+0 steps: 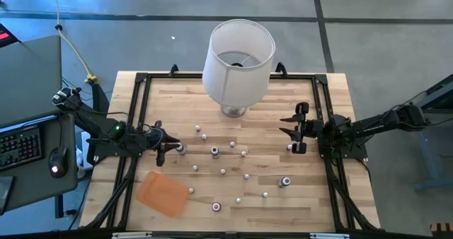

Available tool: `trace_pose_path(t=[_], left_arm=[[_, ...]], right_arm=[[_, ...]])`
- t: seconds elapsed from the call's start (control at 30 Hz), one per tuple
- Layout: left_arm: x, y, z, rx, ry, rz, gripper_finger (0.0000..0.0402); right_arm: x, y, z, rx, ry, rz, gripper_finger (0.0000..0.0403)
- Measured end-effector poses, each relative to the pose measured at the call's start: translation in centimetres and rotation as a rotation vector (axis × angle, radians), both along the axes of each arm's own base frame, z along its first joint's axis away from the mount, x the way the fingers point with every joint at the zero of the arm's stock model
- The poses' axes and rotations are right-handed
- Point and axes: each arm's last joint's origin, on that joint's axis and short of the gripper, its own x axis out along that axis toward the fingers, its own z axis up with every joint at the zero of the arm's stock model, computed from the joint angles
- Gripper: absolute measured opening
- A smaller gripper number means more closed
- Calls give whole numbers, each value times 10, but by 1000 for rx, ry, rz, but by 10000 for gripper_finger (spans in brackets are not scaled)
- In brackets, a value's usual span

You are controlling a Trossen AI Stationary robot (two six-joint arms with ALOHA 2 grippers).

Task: Pick & Place food coloring
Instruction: Put the big blue food coloring bottle into the orange bin

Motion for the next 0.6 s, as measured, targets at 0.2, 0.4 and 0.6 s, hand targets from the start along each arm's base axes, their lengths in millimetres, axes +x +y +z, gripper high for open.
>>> trace_pose_path(t=[0.2,0.4,0.6], left_arm=[[-1,0,-1,0,14,2,82],[-1,0,-1,-1,13,2,82],[-3,1,-6,4,65,-15,82]], right_arm=[[0,0,0,-1,0,0,138],[0,0,0,-1,0,0,138],[0,0,0,-1,-1,0,138]])
